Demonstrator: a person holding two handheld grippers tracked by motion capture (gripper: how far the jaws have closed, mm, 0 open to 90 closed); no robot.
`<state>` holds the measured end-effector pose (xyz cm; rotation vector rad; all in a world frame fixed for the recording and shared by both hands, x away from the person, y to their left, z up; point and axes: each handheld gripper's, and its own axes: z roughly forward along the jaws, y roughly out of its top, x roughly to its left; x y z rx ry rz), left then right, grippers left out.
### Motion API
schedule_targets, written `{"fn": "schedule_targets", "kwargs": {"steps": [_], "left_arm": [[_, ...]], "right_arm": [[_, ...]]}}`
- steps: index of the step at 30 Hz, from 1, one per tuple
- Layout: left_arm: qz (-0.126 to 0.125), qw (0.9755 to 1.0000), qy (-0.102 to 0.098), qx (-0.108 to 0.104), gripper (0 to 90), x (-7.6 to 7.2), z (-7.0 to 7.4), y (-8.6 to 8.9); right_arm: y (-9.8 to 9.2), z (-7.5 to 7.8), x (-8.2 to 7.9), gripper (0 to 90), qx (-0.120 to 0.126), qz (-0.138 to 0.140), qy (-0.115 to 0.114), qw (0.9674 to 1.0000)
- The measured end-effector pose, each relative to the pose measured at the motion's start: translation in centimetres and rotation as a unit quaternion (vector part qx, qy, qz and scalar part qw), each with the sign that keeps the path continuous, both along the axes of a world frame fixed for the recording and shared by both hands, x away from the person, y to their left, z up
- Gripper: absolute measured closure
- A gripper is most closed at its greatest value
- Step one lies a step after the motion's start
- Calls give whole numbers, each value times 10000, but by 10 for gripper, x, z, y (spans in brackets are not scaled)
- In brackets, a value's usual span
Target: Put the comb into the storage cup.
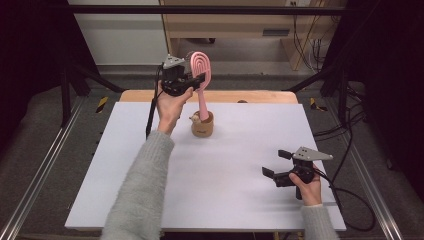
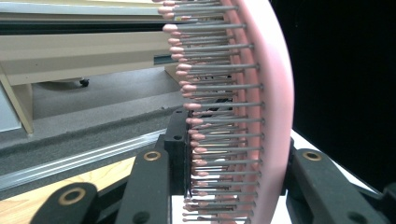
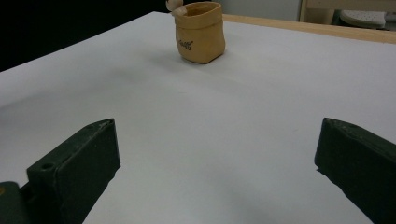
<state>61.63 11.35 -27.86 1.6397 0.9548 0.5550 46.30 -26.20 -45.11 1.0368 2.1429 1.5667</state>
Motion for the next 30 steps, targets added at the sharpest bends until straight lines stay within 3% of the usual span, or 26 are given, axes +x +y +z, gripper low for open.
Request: {"fn": "schedule_targets", "kwargs": {"steps": [13,30], "left_arm": [[90,9999,-67,93,622,11,-8,-1],[146,9997,17,191,622,25,-22,-7]], "right_arm": [[0,0,0,5,-20,2,10,10000],[1,-1,0,4,-20,19,0,10000]]}}
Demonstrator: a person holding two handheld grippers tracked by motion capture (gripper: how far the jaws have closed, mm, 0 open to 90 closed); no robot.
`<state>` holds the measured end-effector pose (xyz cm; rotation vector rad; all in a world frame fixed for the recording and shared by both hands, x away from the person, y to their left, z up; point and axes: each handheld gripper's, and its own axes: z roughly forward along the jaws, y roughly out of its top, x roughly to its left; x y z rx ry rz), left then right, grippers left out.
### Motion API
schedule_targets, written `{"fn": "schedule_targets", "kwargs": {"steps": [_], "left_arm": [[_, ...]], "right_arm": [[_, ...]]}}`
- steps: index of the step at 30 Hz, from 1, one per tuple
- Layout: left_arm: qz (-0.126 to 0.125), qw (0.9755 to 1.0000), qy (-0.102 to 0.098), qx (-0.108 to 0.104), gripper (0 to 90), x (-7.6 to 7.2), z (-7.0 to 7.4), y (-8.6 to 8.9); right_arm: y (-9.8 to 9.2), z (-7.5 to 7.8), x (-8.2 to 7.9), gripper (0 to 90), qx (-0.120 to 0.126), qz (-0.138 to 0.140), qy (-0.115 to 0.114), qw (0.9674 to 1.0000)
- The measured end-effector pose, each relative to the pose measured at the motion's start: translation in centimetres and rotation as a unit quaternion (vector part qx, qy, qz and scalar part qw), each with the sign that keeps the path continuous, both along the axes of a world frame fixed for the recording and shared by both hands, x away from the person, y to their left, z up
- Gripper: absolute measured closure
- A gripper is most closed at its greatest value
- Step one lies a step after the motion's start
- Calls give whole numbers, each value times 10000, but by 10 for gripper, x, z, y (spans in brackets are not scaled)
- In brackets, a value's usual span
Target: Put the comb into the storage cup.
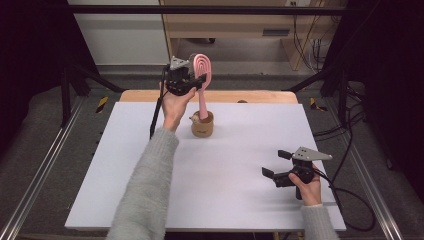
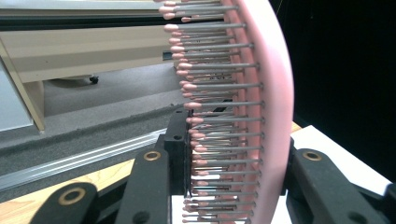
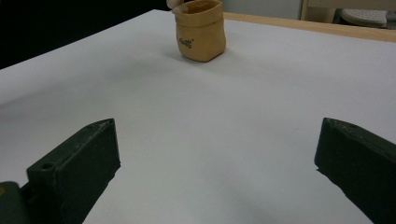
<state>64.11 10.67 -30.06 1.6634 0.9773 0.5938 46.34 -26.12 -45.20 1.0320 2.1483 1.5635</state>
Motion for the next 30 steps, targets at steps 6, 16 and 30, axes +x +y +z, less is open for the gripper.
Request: {"fn": "schedule_targets", "kwargs": {"steps": [6,16,30], "left_arm": [[-21,10000,5,57,622,3,-5,-4],[-96,9998,18,161,622,5,-11,-10],[-138,9990,49,421,622,6,-19,-15]], "right_arm": [[0,0,0,4,4,0,7,10000],[0,0,0,4,-6,5,-6,10000],[0,0,0,4,11,5,12,10000]]}}
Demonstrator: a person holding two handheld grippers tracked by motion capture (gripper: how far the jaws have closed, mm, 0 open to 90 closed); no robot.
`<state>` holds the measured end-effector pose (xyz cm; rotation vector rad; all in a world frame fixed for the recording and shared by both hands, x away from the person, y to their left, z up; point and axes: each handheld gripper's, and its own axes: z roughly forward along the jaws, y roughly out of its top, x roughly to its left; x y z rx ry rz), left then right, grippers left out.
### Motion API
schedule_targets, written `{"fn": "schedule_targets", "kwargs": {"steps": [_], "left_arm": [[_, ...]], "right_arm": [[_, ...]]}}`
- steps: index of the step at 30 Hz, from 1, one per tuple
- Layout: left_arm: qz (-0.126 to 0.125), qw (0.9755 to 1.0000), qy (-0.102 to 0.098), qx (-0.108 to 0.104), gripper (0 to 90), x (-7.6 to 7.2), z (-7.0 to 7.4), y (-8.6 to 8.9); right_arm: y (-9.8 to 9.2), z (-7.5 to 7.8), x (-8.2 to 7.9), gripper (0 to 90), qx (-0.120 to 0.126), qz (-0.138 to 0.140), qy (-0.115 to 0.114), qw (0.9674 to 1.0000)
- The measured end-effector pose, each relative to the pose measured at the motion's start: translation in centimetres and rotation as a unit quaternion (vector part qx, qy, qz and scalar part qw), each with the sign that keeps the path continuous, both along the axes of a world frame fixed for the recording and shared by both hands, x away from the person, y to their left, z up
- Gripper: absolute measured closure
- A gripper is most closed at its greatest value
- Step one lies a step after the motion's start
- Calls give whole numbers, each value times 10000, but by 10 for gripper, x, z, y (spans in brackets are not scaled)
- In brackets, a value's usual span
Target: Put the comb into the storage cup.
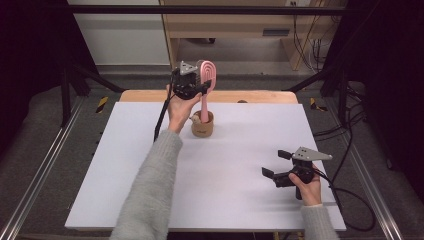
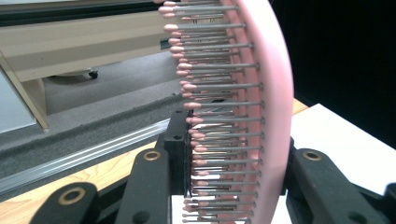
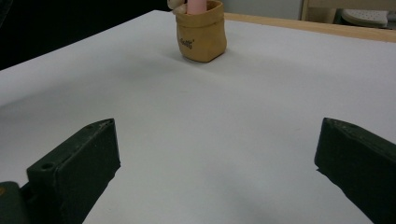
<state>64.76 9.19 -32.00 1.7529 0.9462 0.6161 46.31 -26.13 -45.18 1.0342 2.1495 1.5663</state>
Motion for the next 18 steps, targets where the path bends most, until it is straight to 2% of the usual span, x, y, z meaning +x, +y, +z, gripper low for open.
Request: {"fn": "schedule_targets", "kwargs": {"steps": [7,12,18], "left_arm": [[-27,10000,53,-8,622,-1,-10,0],[-44,9999,66,87,622,-2,-14,-1],[-88,9998,-15,157,622,-5,-17,-3]], "right_arm": [[1,0,0,4,2,8,-2,10000],[0,0,0,5,-9,10,-1,10000],[1,-1,0,5,-12,12,-3,10000]]}}
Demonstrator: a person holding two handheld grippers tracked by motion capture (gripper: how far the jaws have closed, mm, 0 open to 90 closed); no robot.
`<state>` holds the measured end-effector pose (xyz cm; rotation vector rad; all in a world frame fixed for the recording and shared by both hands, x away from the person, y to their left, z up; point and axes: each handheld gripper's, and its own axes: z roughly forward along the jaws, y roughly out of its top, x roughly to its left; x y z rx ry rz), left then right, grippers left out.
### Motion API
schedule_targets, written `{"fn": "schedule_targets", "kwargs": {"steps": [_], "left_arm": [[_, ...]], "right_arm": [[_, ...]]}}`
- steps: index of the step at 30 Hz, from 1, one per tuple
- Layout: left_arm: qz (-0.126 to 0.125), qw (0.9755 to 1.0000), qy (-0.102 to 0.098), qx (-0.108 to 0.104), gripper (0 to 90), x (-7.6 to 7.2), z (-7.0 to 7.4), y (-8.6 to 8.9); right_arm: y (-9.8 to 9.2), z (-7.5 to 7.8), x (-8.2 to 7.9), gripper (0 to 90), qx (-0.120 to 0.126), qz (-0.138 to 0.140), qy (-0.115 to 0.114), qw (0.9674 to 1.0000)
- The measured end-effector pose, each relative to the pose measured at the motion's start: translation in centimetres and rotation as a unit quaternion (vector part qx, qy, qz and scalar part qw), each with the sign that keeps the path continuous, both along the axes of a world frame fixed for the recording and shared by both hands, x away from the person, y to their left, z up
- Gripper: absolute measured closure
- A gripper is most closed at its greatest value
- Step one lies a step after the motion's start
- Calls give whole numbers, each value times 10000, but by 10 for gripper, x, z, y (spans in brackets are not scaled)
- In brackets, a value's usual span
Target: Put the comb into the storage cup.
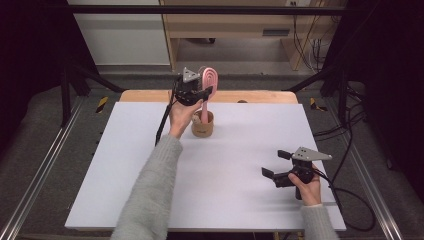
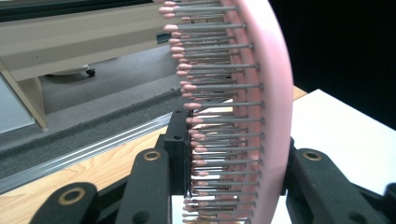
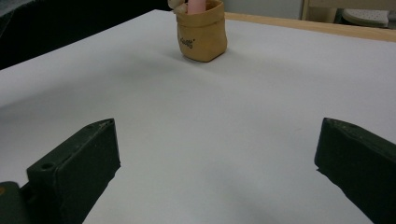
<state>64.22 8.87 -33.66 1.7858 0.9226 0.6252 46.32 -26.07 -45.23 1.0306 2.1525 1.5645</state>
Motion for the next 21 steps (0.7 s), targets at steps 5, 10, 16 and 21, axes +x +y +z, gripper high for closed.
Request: {"fn": "schedule_targets", "kwargs": {"steps": [5,10,16,21], "left_arm": [[-26,10000,-34,58,622,-2,-2,-1],[-77,9998,-37,168,622,-3,-8,-2],[-94,9997,-82,205,622,-6,-12,-4],[-120,9996,-89,229,622,-8,-16,-4]], "right_arm": [[0,0,0,4,2,-2,2,10000],[0,0,0,5,11,4,9,10000],[0,0,0,4,5,3,5,10000],[1,0,0,4,24,3,19,10000]]}}
